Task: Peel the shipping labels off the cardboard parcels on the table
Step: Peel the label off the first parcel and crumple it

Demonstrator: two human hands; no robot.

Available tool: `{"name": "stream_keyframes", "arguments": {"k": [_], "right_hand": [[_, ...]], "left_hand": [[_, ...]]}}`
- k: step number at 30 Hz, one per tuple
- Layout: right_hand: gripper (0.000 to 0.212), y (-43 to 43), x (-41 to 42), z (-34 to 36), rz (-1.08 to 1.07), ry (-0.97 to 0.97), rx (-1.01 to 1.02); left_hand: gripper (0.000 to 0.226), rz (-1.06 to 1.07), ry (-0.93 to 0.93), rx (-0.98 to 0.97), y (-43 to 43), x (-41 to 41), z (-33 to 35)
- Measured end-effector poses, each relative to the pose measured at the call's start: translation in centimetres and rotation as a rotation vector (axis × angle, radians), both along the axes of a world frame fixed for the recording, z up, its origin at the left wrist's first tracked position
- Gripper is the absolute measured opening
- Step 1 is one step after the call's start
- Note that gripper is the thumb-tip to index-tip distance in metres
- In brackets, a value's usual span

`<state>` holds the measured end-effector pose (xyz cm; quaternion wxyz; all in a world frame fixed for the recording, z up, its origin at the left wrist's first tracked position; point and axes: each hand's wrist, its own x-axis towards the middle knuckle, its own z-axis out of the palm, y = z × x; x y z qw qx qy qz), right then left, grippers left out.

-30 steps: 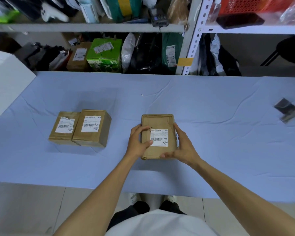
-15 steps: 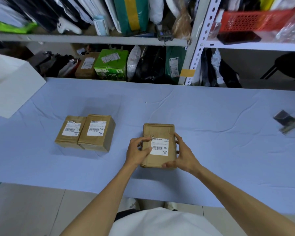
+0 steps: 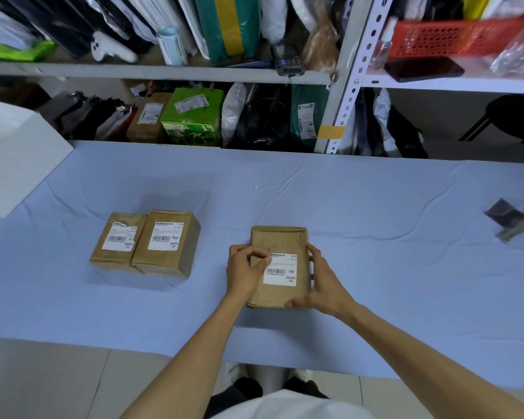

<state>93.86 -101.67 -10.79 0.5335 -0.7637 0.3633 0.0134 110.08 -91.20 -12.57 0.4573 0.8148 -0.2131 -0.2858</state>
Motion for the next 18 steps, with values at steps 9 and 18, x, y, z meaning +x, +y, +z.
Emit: {"name": "stream_keyframes", "arguments": {"k": [9, 18], "right_hand": [[0.140, -0.14, 0.12, 0.24, 0.038, 0.024, -0.018], [0.139, -0.21, 0.02, 0.27, 0.034, 0.020, -0.013]], "left_hand": [[0.008, 0.011, -0.033, 0.037, -0.23, -0.38, 0.14], [0.023, -0.009, -0.020, 0.015, -0.11, -0.29, 0.44]]}}
